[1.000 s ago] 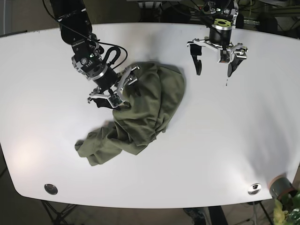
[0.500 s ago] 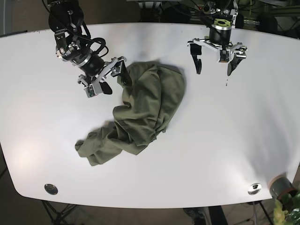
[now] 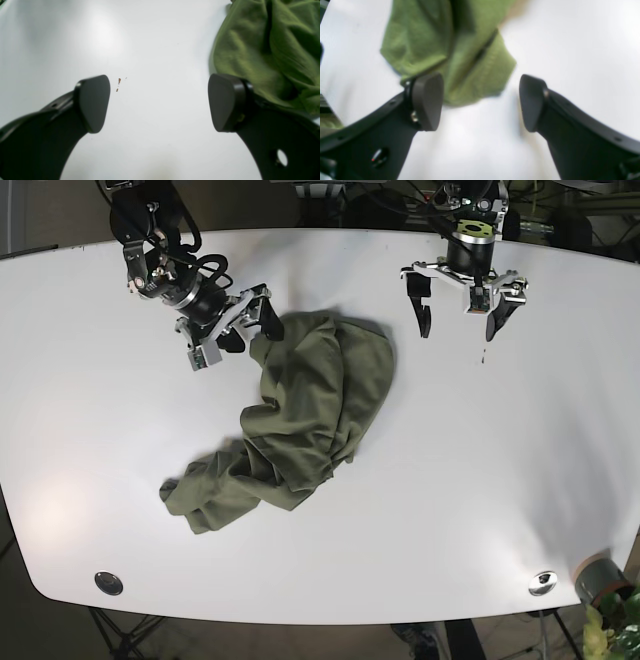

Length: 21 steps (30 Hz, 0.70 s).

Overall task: Fold the T-shirt properly
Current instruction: 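Lift the grasped shirt edge with the right gripper, shaking it loose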

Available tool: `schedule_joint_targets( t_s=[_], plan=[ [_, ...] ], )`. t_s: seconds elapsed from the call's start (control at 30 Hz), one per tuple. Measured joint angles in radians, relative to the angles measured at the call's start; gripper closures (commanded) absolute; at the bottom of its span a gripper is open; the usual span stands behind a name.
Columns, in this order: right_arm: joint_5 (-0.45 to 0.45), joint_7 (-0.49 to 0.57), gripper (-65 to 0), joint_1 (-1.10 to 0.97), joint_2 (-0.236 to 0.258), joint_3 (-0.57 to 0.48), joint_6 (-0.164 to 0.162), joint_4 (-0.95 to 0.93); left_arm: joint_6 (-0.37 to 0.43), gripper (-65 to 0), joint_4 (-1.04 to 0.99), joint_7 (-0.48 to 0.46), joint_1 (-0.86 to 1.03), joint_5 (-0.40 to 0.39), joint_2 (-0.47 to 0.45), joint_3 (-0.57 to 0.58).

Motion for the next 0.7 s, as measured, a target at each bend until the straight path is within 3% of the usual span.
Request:
schedule_joint_targets(
  t_s=[0.23, 0.43, 0.53, 0.7],
  plan=[
    [0.003, 0.03, -45.2, 0.034, -0.001, -0.064, 0.004, -0.05, 0.0, -58.6, 0.0, 0.0, 0.0, 0.0, 0.0, 0.002],
    [-0.058, 0.039, -42.6, 0.035, -0.068, -0.084, 0.008, -0.054, 0.0, -58.6, 0.0, 0.0, 0.0, 0.0, 0.0, 0.002],
    [-0.108, 0.039, -32.7, 0.034, -0.093, -0.084, 0.007, -0.054, 0.0, -58.6, 0.0, 0.0, 0.0, 0.0, 0.0, -0.001],
    [-0.133, 0.023, -8.7, 0.032, -0.096, -0.083, 0.006, -0.057, -0.002, -58.6, 0.0, 0.0, 0.001, -0.001, -0.033, 0.004]
  ],
)
